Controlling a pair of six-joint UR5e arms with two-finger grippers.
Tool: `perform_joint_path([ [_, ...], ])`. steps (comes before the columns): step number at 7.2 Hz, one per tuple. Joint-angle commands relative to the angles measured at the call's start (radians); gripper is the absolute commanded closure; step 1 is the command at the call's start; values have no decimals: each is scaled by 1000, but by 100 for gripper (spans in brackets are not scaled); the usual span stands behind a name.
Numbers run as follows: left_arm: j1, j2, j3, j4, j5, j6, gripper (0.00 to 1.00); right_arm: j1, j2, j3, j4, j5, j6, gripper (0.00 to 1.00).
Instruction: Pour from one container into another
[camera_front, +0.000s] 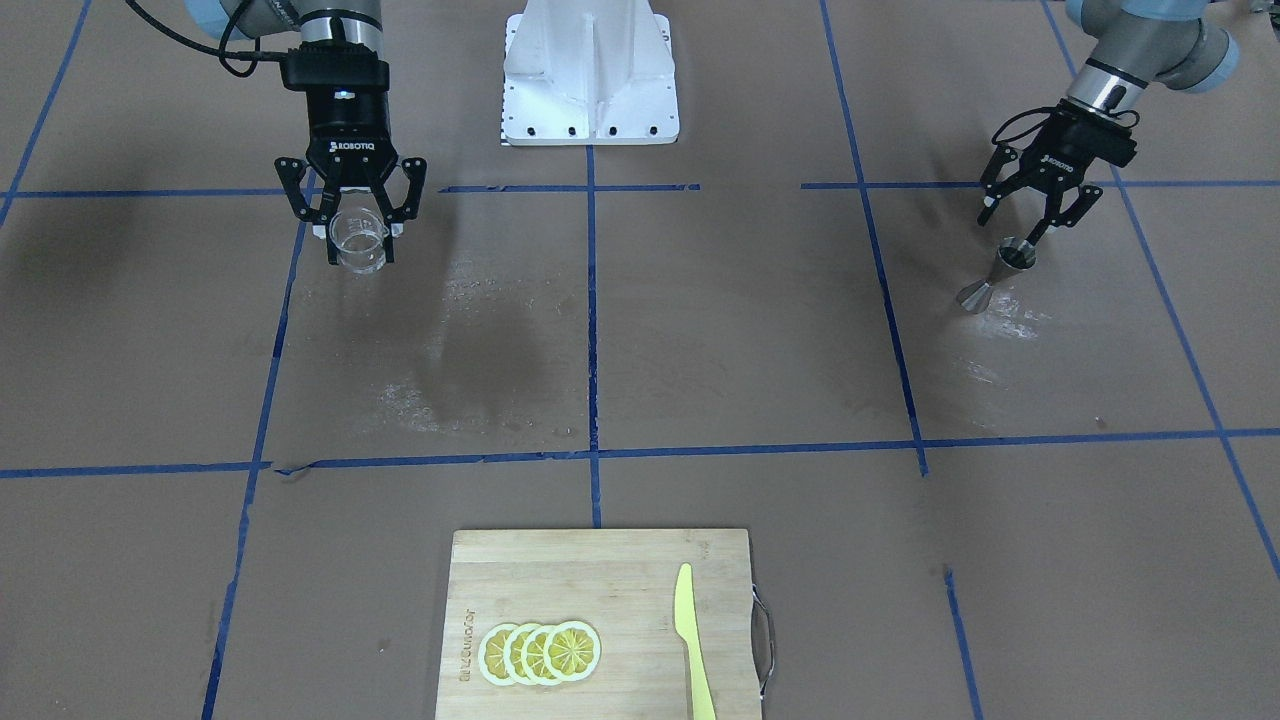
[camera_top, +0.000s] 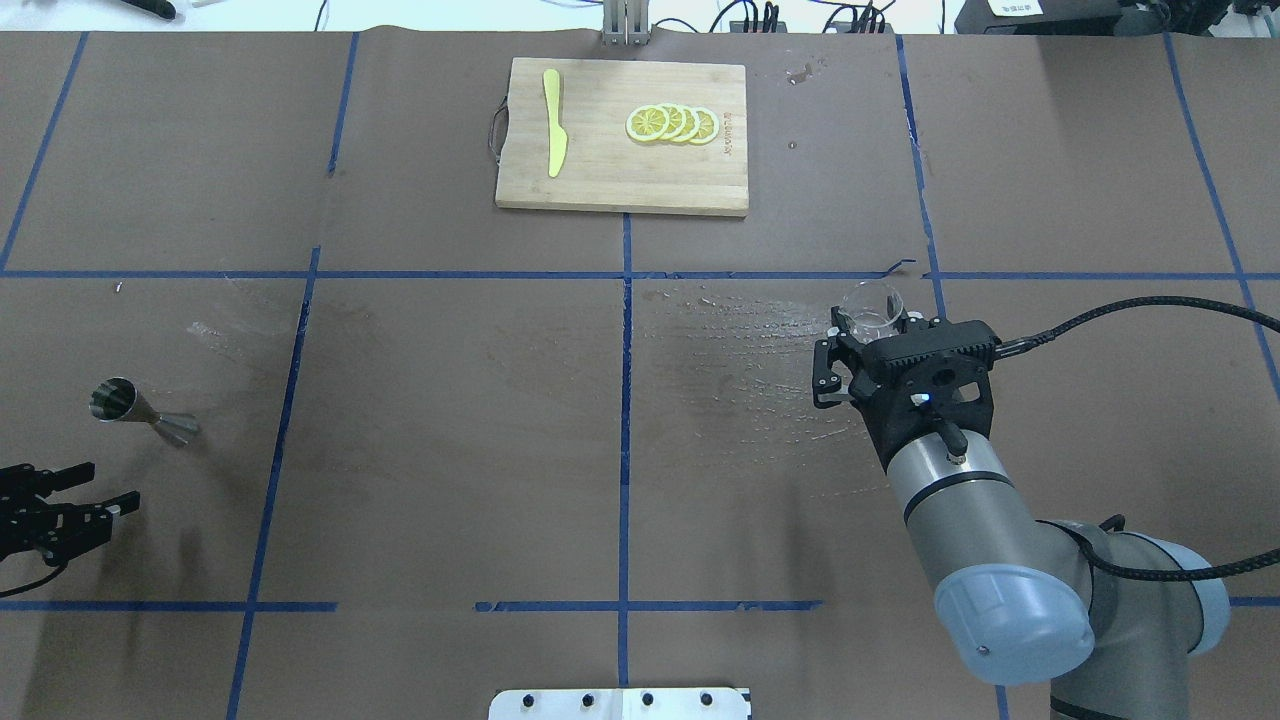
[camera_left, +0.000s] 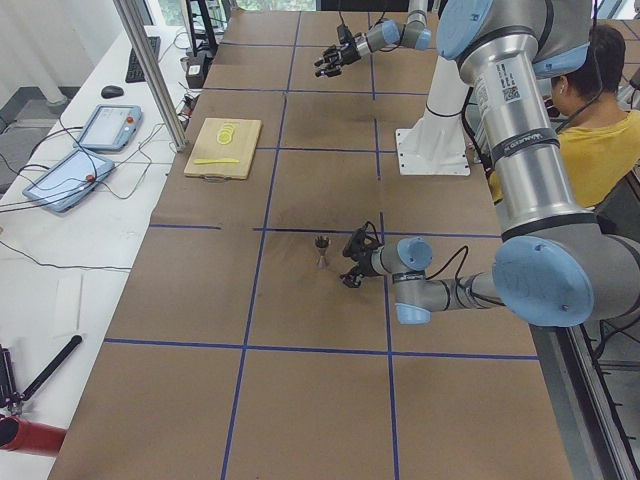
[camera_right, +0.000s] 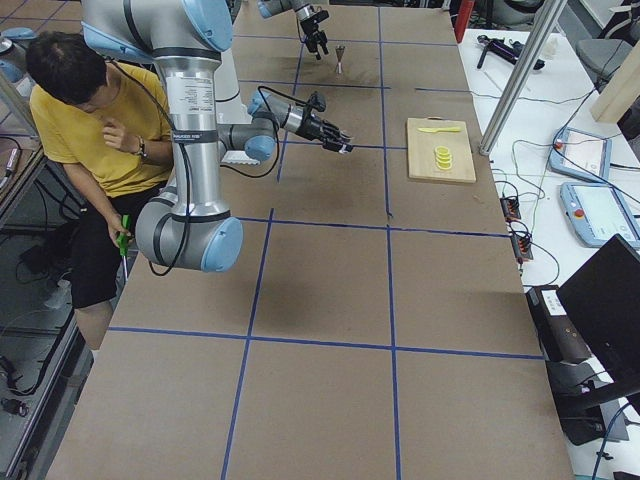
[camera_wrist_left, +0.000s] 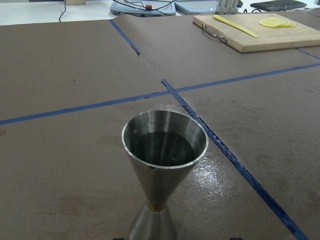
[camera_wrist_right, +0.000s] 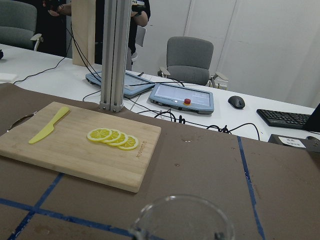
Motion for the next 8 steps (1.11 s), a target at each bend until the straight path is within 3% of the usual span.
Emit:
perform_joint_path([
  [1,-239,4,29,44,-177,239,23,0,-6,-55,0,0,105,96],
  [3,-524,-60,28,238,-359,505,23,-8,-64,-69,2,-3,197,95],
  [5,-713,-96,16,405,-534,601,23,-9,-95,-98,6,-14,267,90],
  [6,-772,-125,-3,486,-582,603,23,-9,-97,-144,61,-29,306,90],
  [8,-906,-207,-87,733,-712,603,0,-18,-120,-278,257,-109,311,89],
])
